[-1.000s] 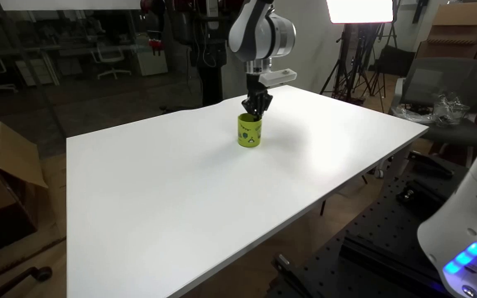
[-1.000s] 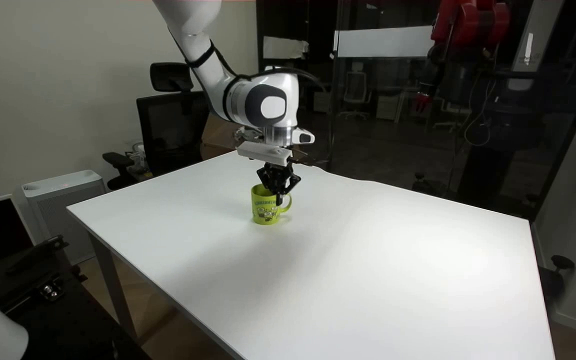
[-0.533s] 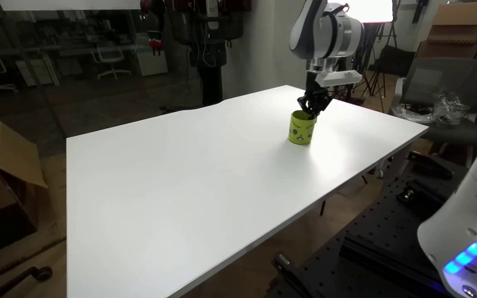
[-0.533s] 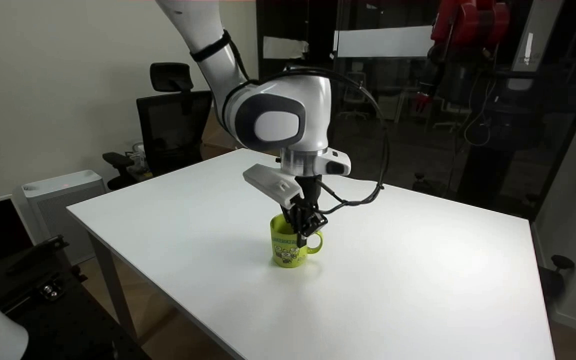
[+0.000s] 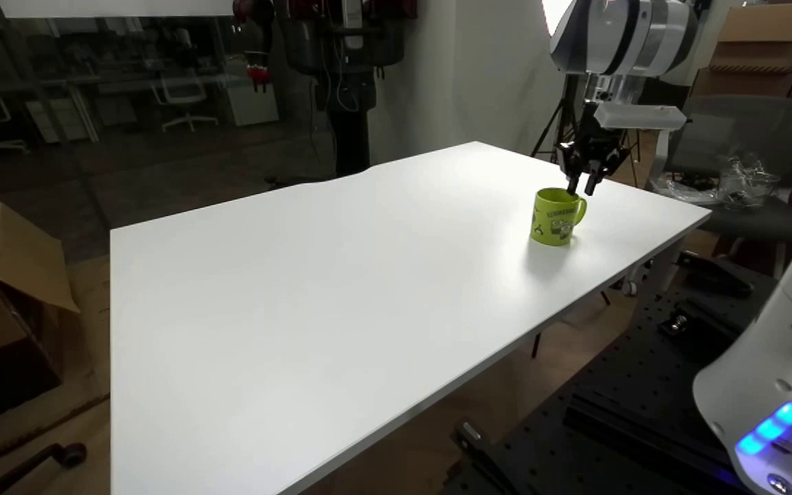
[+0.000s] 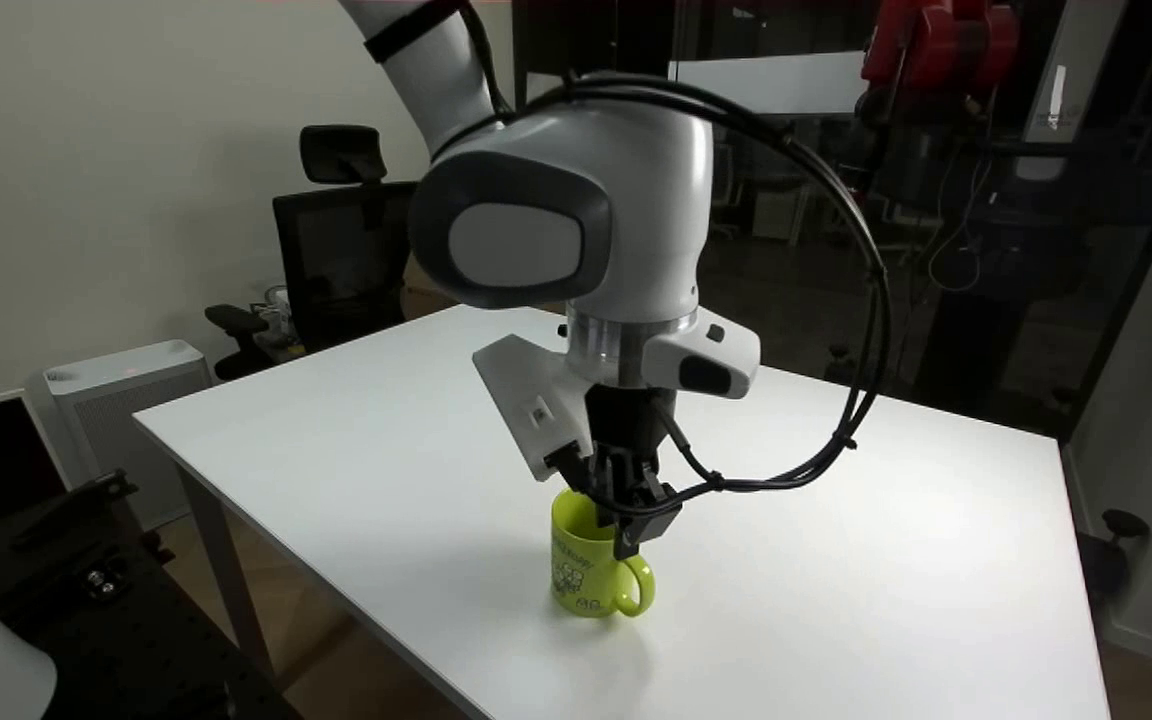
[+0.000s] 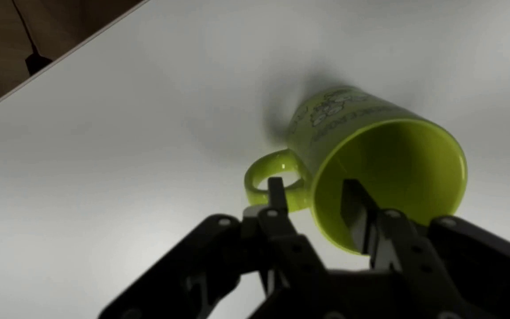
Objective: Move the mug to the right
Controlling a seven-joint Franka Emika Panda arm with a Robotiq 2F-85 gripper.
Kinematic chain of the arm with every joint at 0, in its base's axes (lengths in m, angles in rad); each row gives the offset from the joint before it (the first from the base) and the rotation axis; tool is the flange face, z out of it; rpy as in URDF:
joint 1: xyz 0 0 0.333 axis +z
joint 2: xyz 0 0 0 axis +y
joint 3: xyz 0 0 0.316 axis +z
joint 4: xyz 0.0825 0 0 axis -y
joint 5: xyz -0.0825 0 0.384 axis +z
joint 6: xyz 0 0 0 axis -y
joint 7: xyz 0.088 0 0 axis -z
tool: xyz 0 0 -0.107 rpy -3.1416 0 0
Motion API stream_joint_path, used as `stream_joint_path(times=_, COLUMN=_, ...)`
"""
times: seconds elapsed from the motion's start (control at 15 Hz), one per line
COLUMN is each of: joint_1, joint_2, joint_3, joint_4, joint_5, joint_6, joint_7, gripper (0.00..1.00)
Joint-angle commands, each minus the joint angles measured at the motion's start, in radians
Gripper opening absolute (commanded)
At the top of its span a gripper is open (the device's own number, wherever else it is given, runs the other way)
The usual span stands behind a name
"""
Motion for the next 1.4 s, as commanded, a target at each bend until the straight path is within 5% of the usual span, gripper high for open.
stream_joint_path(times=0.0, joint_1=0.024, joint_2=-0.058, joint_3=0.008, joint_4=-0.006, joint_5=0.052, joint_6=-0.035, joint_7=-0.024, gripper=0.7)
stream_joint_path(times=0.33, joint_1=0.094, joint_2=-0.112, joint_3=0.018, joint_4=0.015, joint_5=0.036, joint_6=-0.081, joint_7=-0.018, gripper=1.0)
stream_joint_path(times=0.6, joint_1=0.189, joint_2=-0.165, joint_3=0.041, joint_4=0.068, joint_5=-0.004, joint_6=-0.173, joint_7=-0.006, gripper=1.0)
stream_joint_path(times=1.33, joint_1=0.21, joint_2=-0.159, joint_3=0.024, joint_4=0.06, joint_5=0.011, joint_6=-0.153, joint_7=-0.018, gripper=1.0)
